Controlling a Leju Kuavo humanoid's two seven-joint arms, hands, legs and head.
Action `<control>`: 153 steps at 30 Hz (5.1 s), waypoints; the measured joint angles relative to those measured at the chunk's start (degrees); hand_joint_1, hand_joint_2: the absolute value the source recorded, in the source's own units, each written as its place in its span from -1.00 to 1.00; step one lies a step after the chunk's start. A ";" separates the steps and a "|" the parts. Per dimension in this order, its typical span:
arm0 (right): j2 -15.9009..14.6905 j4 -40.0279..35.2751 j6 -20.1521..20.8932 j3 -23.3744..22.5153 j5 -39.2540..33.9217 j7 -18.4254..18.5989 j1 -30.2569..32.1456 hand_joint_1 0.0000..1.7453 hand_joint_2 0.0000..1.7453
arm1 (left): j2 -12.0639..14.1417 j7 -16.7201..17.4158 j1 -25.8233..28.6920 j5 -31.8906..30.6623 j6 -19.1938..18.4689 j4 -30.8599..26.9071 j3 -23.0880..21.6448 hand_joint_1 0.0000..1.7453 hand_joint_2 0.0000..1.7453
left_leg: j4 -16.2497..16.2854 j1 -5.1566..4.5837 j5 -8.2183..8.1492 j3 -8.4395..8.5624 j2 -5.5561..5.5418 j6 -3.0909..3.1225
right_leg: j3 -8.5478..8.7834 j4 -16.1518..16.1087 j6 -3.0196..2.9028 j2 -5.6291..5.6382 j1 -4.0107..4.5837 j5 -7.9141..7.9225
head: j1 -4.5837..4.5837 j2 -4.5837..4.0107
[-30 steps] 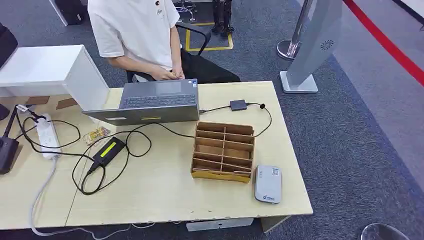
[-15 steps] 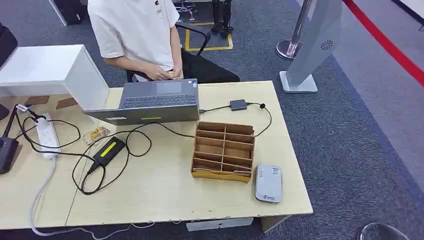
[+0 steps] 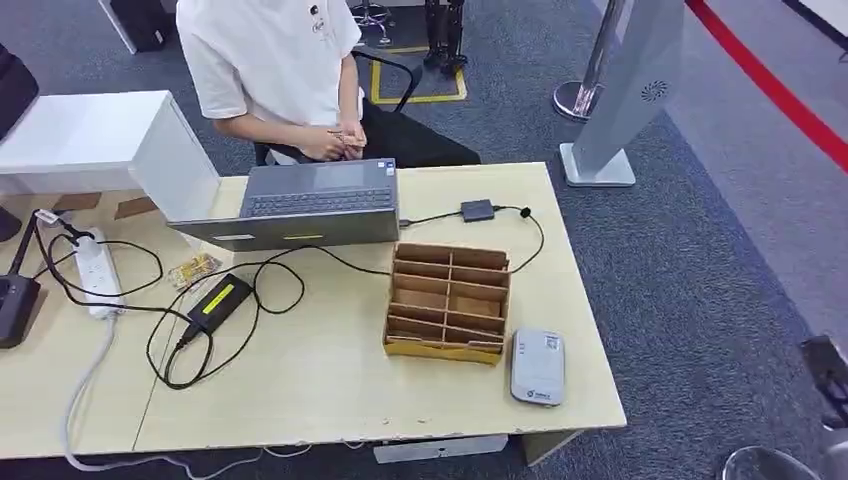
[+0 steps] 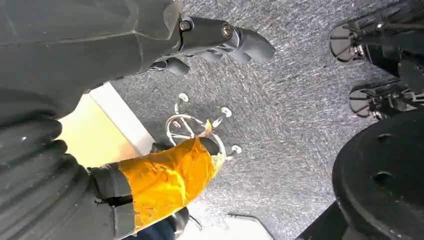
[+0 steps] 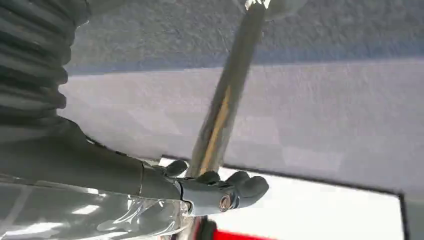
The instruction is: Pass the card to the sensor for recognition and then transmit it.
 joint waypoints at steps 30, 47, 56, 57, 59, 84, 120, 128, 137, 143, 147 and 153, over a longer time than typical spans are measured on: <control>19.85 -23.72 -2.69 49.91 2.93 -12.35 -26.05 -1.00 1.00 | -1.90 1.09 -0.46 -2.60 1.62 0.00 0.85 -1.00 1.00 | -0.03 0.29 0.21 0.05 0.27 -0.26 | -0.21 0.23 -0.11 0.34 0.15 0.13 | 0.02 0.02; 29.79 -24.46 -3.52 66.07 0.43 -10.36 -25.20 -1.00 1.00 | -2.84 1.84 -0.35 -2.56 1.88 0.00 0.85 -1.00 1.00 | -0.02 0.33 0.22 -0.10 0.19 -0.27 | -0.29 0.19 -0.16 0.23 0.18 0.17 | 0.04 0.00; 29.95 -26.12 -3.56 68.13 -0.05 -10.03 -23.78 -1.00 1.00 | -2.95 1.84 -0.33 -2.47 1.86 0.00 0.85 -1.00 1.00 | -0.02 0.31 0.22 -0.14 0.22 -0.28 | -0.37 0.20 -0.18 0.24 0.20 0.18 | 0.02 0.00; 29.95 -26.12 -3.56 68.24 -0.05 -10.03 -23.77 -1.00 1.00 | -2.97 1.84 -0.34 -2.47 1.86 0.00 0.85 -1.00 1.00 | -0.02 0.31 0.22 -0.14 0.22 -0.28 | -0.37 0.20 -0.18 0.24 0.21 0.18 | 0.04 0.02; 29.95 -26.12 -3.56 68.41 -0.05 -10.03 -23.70 -1.00 1.00 | -2.99 1.84 -0.32 -2.47 1.86 0.00 0.85 -1.00 1.00 | -0.02 0.31 0.22 -0.16 0.20 -0.28 | -0.38 0.20 -0.18 0.23 0.22 0.18 | 0.04 0.00; 29.95 -28.50 -3.58 69.55 -4.11 -12.02 -22.07 1.00 1.00 | -3.45 2.25 -0.42 -2.32 2.36 0.00 0.85 -1.00 1.00 | -0.02 0.32 0.22 -0.19 0.26 -0.28 | -0.45 0.19 -0.18 0.26 0.22 0.18 | 0.04 0.00; 10.10 -60.93 -16.57 51.24 -4.27 -17.31 16.89 1.00 1.00 | -5.99 2.38 0.35 4.50 4.37 0.00 1.38 -1.00 1.00 | -0.01 0.28 0.13 -0.30 -0.05 -0.26 | -0.40 -0.02 -0.17 -0.03 0.22 0.15 | 0.02 0.00; 9.95 -65.90 -17.14 45.81 -6.08 -19.32 28.42 1.00 1.00 | -6.60 2.38 0.80 6.62 4.57 0.00 1.38 -1.00 1.00 | -0.03 0.28 0.12 -0.31 -0.05 -0.26 | -0.40 -0.02 -0.16 -0.04 0.22 0.09 | 0.02 0.00; 11.47 -66.34 -17.03 45.75 -8.33 -19.65 34.84 1.00 1.00 | -6.91 2.38 1.10 8.20 4.44 0.00 1.38 -1.00 1.00 | -0.03 0.28 0.10 -0.30 -0.04 -0.23 | -0.39 -0.02 -0.15 -0.04 0.22 0.09 | 0.02 0.02; 12.98 -63.76 -17.03 46.95 -9.77 -19.65 35.82 1.00 1.00 | -6.93 2.36 1.17 8.96 4.24 0.00 1.38 -1.00 1.00 | -0.04 0.28 0.10 -0.29 -0.03 -0.23 | -0.38 -0.01 -0.15 -0.03 0.22 0.09 | 0.04 0.00; 13.84 -61.09 -17.16 48.26 -10.49 -19.52 35.85 1.00 1.00 | -6.93 2.32 1.24 9.42 4.15 0.00 1.38 -1.00 1.00 | -0.04 0.28 0.10 -0.30 -0.03 -0.23 | -0.38 -0.01 -0.16 -0.03 0.22 0.09 | 0.04 0.02; 14.67 -58.14 -17.55 50.79 -11.78 -19.34 35.44 1.00 1.00 | -6.91 2.30 1.32 9.97 4.00 0.00 1.38 -1.00 1.00 | -0.05 0.28 0.10 -0.30 -0.03 -0.23 | -0.38 -0.01 -0.16 -0.03 0.22 0.09 | 0.02 0.02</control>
